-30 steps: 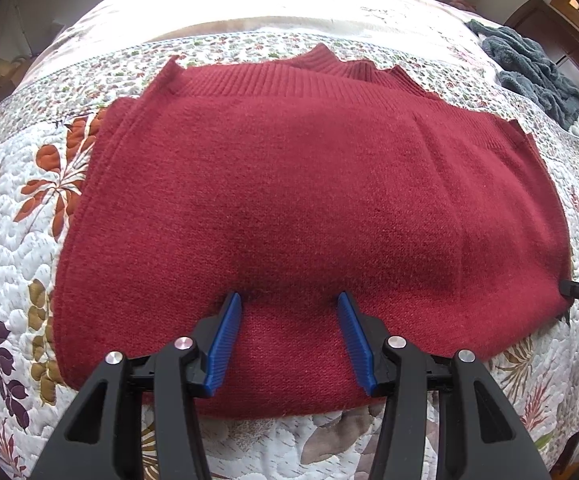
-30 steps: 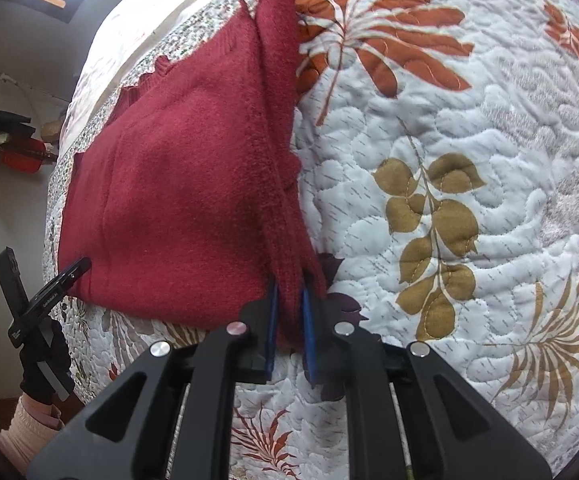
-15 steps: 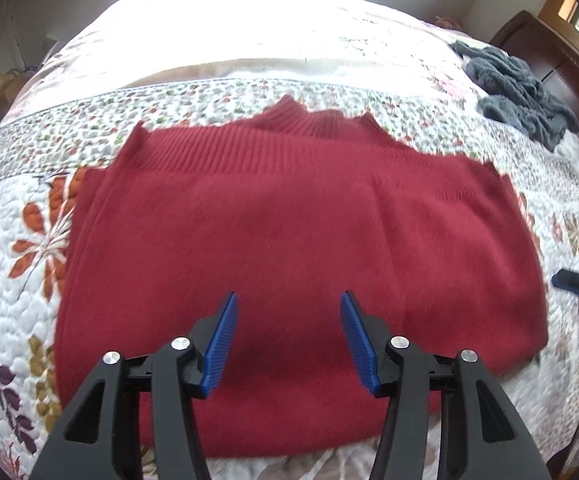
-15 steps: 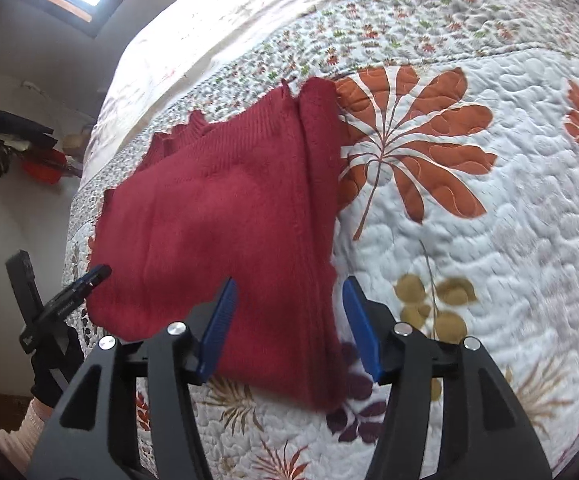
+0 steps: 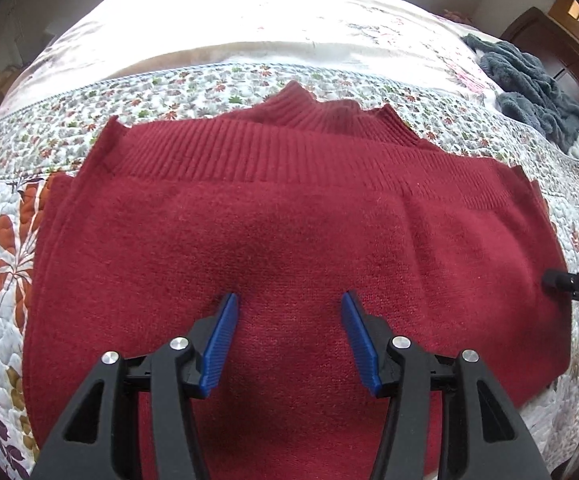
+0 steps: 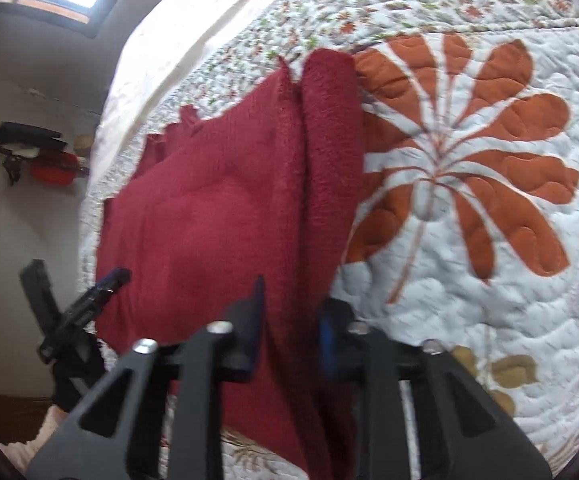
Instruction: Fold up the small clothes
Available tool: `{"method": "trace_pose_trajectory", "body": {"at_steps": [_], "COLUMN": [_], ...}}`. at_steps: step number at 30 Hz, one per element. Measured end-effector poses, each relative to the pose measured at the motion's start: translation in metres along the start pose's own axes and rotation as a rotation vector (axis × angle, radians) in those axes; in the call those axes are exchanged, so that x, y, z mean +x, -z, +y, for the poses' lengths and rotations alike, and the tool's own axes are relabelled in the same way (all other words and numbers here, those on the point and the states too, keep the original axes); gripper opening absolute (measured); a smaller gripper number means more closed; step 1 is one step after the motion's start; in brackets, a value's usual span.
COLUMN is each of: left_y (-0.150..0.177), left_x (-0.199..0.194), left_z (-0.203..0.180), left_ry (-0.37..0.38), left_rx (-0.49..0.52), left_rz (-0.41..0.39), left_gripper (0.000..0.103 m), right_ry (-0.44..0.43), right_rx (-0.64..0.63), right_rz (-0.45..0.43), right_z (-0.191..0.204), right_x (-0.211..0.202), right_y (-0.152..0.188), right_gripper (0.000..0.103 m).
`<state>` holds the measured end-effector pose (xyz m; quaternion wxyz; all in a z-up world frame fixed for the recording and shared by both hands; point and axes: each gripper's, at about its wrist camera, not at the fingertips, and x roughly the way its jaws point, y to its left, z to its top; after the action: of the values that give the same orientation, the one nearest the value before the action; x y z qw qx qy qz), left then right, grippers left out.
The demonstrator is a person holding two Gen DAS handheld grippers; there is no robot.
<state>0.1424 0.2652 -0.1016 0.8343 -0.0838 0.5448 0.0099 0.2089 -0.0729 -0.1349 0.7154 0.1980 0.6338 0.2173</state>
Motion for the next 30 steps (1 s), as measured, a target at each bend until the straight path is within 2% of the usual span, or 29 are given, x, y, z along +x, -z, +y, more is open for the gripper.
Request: {"method": "trace_pose_trajectory", "body": {"at_steps": [3,9,13,16,21,25,30], "left_y": [0.001,0.002,0.000,-0.003,-0.008,-0.011,-0.013], "left_x": [0.001,0.007,0.008,-0.002,-0.024,-0.039,-0.051], "left_z": [0.002,0.001,0.002,0.006,0.022,0.035,0.048], "left_ry": [0.011,0.012,0.020,0.040,0.070,0.089,0.118], "left_rx": [0.001,0.013,0.014,-0.005,-0.041,-0.052,-0.075], "left_rz": [0.001,0.004,0.013,0.015,-0.013,-0.034,-0.050], "left_gripper": [0.055,0.057,0.057,0.057,0.057,0.057,0.057], "right_ry": [0.008,0.022,-0.017,-0.014,0.031,0.034,0.055], "right_rx": [-0.022,0.014,0.056,0.029,-0.096,-0.170,-0.232], "right_rz": [-0.019,-0.023,-0.023,-0.019,-0.007,0.019,0.067], "right_z": [0.004,-0.004,0.005,0.034,0.102,0.149,0.188], "right_x": [-0.004,-0.002,-0.011,-0.023,-0.030,-0.017,0.013], "right_y": [0.003,0.005,0.004,0.001,-0.007,-0.012,-0.014], "right_gripper": [0.015,0.014,0.014,0.013,0.013,0.013,0.013]}}
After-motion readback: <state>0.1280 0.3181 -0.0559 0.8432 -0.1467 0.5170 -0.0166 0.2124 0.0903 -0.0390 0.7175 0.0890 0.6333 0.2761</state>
